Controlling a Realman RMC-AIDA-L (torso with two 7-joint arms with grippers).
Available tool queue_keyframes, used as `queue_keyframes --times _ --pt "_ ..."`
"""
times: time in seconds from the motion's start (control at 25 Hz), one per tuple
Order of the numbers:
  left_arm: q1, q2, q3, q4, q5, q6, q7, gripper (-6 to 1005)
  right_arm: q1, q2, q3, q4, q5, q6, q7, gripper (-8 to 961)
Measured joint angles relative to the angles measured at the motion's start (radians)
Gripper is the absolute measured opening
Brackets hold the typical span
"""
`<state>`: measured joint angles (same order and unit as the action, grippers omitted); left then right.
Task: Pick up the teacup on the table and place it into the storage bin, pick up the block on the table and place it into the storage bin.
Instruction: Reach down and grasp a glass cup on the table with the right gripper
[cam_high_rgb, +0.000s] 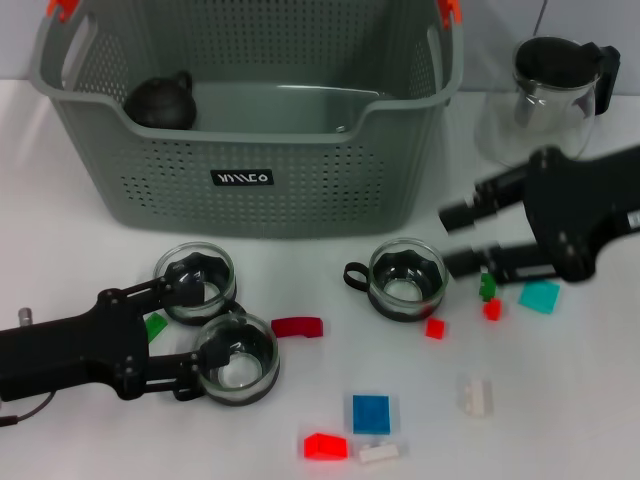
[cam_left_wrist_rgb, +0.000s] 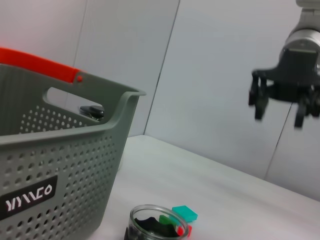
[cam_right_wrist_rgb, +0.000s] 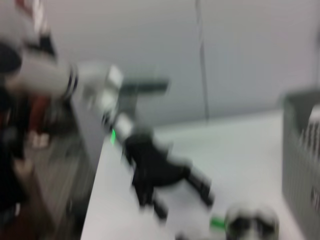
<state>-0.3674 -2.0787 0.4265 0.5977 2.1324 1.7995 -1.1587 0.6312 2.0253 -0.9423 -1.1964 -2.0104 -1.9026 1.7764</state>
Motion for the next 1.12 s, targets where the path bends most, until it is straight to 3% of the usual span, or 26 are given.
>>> queue_keyframes --times 0.04,0.24,0.44,0.68,1.12 --pt "-0.001 0.001 0.0 -0.001 0.002 0.0 0.0 872 0.0 0.0 0.0 0.0 0.0 0.0 0.0 463" --pt "0.0 0.001 0.0 0.002 0.005 0.017 0.001 872 0.029 0.044 -0.032 -0.088 -0.201 -0.019 0.057 463" --pt "0.006 0.002 0.004 0.002 0.007 0.038 0.004 872 0.08 0.066 -0.093 -0.094 -0.328 -0.014 0.094 462" --pt "0.008 0.002 0.0 0.002 0.008 0.038 0.005 872 0.134 0.071 -0.153 -0.092 -0.415 0.014 0.17 462" --pt "0.001 0.003 0.0 0.002 0.002 0.031 0.007 872 0.161 0.074 -0.398 -0.09 -0.487 0.158 0.303 461"
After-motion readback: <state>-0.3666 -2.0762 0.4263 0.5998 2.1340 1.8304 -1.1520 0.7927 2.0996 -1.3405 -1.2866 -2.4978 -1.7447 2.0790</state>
